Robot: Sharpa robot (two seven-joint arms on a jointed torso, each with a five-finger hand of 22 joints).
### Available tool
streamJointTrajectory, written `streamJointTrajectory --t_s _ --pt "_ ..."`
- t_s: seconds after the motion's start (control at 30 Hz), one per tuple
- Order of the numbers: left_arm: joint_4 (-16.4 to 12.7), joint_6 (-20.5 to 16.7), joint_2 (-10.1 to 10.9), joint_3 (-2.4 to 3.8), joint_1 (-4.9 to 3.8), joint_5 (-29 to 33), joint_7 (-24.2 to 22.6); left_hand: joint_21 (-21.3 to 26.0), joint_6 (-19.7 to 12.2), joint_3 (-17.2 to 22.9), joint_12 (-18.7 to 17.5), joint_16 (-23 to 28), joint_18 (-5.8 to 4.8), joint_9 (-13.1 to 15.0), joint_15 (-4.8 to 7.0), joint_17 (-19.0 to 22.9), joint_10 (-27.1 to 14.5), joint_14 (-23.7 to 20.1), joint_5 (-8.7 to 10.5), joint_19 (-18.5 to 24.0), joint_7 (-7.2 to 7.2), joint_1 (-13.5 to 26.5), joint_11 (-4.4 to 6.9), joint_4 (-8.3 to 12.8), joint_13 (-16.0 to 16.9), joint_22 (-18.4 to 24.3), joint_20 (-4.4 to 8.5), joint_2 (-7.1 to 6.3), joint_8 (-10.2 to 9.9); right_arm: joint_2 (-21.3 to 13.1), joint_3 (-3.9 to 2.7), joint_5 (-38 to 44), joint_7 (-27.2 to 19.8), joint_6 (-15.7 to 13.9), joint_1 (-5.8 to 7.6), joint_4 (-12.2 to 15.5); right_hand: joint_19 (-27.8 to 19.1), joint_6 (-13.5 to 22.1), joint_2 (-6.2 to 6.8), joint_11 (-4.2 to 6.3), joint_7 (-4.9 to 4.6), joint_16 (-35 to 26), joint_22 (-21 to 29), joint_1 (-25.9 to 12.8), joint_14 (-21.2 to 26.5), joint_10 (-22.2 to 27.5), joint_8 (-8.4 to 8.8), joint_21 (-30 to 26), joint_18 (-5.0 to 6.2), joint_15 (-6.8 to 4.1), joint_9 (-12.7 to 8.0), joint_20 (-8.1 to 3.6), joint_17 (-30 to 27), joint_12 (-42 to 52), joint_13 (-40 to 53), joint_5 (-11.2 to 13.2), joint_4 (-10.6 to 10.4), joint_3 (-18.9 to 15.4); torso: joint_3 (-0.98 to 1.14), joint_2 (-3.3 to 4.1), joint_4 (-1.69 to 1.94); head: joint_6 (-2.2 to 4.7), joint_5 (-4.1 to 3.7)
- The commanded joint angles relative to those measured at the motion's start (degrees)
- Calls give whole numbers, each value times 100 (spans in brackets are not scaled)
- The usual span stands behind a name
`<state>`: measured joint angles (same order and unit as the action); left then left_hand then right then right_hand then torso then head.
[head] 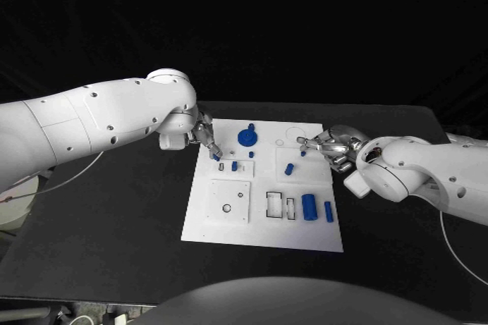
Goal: Assemble the parts on the task board
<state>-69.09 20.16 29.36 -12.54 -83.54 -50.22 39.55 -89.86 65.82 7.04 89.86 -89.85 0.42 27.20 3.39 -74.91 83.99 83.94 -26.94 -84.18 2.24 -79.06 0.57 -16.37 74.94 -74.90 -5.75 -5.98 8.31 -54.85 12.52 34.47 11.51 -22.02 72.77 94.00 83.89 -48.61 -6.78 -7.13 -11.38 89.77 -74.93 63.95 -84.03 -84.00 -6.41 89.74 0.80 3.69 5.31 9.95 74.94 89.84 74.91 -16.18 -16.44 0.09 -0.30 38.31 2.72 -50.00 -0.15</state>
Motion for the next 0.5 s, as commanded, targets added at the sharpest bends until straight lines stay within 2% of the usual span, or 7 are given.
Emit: streamJointTrajectory --t_s 0.03,0.23,0.5 --pt "-23 39 -15 -16 16 67 458 -14 39 -24 14 -15 -42 8 39 -1509 601 606 -28 -582 15 18 31 -20 1506 -1510 -37 -18 16 4 1 26 -126 -32 -7 -7 611 -20 -4 -46 -26 23 -1507 67 -597 -600 -34 26 -80 45 5 43 1506 16 1509 -15 -3 -37 0 0 -7 0 14" --pt "-23 56 -52 -38 58 75 439 -14 39 -22 14 -15 -42 8 40 -1509 601 606 -31 -582 14 22 32 -22 1506 -1510 -39 -3 14 2 1 11 -179 -55 -9 -8 611 -31 -13 -46 -26 23 -1507 85 -597 -600 -44 26 -80 46 9 44 1506 16 1509 -22 -1 -43 -3 2 -5 0 7" --pt "23 111 -122 -44 94 77 439 -14 36 -17 14 -15 -42 7 41 -1509 601 606 -33 -582 13 21 33 -20 1506 -1510 -43 18 10 2 1 -49 -331 -119 -11 -2 611 -33 -14 -46 -26 23 -1507 87 -597 -600 -46 26 -80 46 10 44 1506 16 1509 -23 -2 -44 5 1 -6 0 23"
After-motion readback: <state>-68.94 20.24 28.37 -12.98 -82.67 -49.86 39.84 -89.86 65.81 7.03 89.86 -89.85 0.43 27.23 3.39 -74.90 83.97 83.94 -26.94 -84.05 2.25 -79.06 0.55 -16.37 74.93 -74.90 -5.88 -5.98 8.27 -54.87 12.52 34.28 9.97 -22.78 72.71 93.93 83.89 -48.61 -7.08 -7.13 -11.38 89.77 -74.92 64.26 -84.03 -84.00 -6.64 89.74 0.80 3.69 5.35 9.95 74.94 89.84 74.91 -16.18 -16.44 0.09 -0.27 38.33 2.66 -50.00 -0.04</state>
